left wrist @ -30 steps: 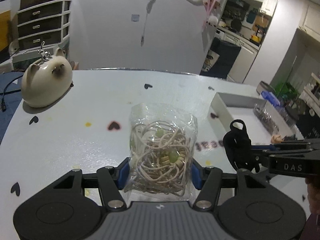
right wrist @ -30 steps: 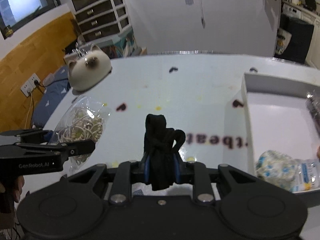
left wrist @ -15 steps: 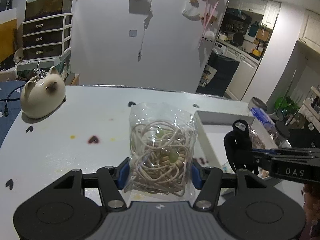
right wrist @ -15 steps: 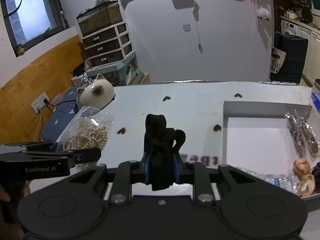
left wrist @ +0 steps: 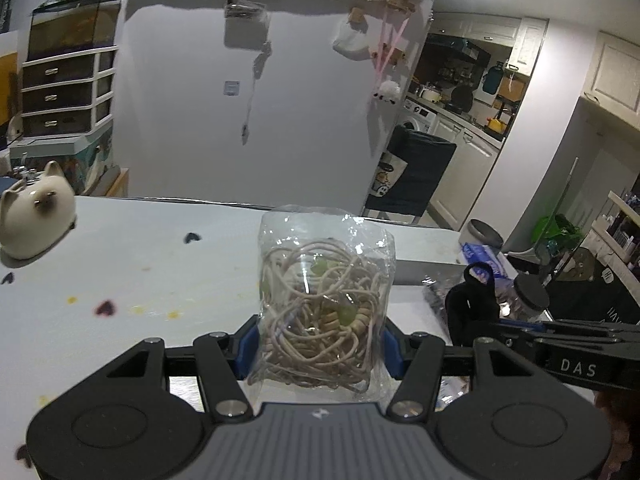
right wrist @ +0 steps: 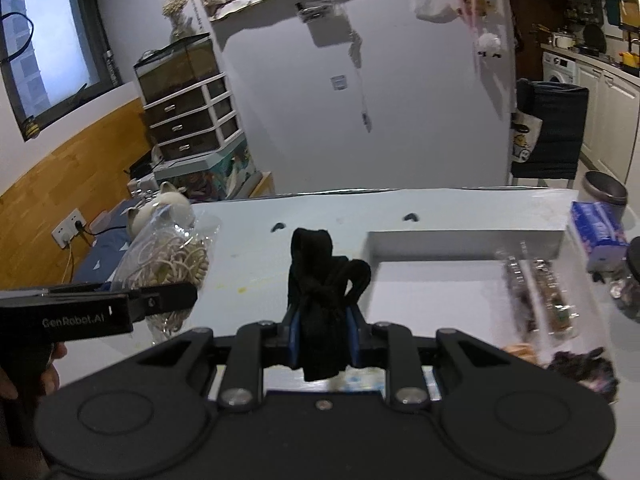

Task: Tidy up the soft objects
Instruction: 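Carry the string bag and black strap over the white tray with both tools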

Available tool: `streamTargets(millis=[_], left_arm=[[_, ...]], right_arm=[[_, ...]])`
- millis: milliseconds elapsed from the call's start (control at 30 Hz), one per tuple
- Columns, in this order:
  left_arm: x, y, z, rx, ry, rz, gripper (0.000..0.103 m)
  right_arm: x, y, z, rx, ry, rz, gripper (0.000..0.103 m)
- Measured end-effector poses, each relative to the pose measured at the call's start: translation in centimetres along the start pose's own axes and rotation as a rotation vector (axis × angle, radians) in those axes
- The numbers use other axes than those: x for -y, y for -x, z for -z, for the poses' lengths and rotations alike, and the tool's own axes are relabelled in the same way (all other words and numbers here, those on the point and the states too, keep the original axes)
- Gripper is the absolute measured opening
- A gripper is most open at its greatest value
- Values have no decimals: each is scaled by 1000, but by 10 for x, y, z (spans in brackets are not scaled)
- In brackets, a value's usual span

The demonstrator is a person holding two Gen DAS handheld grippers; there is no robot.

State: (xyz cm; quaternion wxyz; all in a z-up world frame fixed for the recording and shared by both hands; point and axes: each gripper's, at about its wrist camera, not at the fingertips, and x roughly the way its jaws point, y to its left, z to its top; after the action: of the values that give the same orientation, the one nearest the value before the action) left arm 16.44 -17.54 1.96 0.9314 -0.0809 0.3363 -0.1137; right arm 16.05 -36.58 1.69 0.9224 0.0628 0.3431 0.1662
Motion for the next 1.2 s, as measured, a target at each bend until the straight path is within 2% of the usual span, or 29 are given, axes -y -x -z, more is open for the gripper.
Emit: streamTargets(millis=[200,467,733,1033,1200], left_arm=[[35,-30,-7,5,31,19,60],[67,-76,-19,-29,44,50,60],[72,-134,-27,-94,96,59,60],[62,-209,-19,-221,147,25,60],[61,-239,-17,-256,126,7,60]], right_arm=[[46,7,-7,17,-11,18,25],[95,1,-22,23,-40,37,25],[126,-25,-33,1,-79,45,25],[149,-68,-37,-61,-104,40,25],[163,-96,-37,-106,-123,51,25]])
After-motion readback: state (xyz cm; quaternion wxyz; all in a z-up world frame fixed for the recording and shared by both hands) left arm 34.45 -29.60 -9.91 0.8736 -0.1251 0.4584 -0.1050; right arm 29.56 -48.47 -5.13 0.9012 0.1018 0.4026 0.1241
